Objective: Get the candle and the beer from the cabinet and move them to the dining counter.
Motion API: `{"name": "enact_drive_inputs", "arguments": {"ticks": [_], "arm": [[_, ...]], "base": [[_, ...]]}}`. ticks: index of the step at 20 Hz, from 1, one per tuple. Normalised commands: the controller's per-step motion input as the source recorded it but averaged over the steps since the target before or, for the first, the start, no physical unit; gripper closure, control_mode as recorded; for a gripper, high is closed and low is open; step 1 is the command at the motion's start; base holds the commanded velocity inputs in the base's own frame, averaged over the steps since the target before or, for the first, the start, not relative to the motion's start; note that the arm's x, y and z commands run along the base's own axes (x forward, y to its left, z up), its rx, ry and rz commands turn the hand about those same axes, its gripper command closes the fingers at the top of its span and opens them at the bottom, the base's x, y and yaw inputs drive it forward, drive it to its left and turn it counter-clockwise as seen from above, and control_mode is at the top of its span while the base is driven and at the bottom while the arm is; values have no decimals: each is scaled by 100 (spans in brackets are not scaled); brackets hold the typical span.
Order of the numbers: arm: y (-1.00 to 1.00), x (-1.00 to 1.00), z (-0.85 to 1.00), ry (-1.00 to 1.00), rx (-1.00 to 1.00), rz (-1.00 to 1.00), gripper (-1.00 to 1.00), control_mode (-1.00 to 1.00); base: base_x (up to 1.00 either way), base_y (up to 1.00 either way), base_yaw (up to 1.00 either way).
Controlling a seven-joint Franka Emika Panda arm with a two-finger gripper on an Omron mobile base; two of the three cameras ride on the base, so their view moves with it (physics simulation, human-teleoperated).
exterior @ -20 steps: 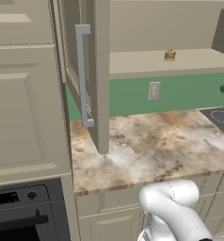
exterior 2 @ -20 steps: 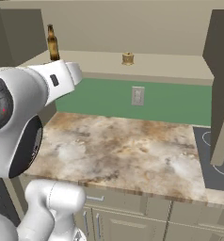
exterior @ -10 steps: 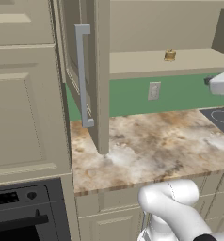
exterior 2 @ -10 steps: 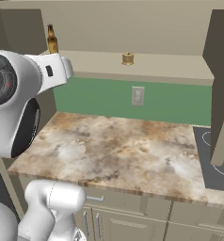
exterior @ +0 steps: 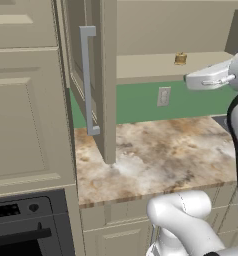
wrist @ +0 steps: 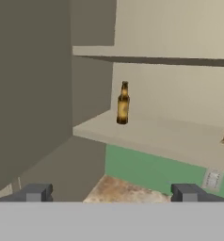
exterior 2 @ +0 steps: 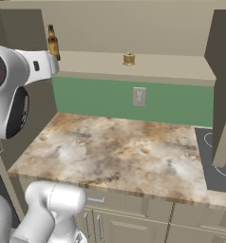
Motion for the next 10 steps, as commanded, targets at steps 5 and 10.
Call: {"name": "enact_drive_inputs", "arguments": {"ticks": [5, 10], "arm": [[15, 40, -7, 0, 11, -1, -100, -100], [0, 39, -4, 0, 12, 0, -100, -100]], "base": [[0, 0, 0], [0, 0, 0]]}}
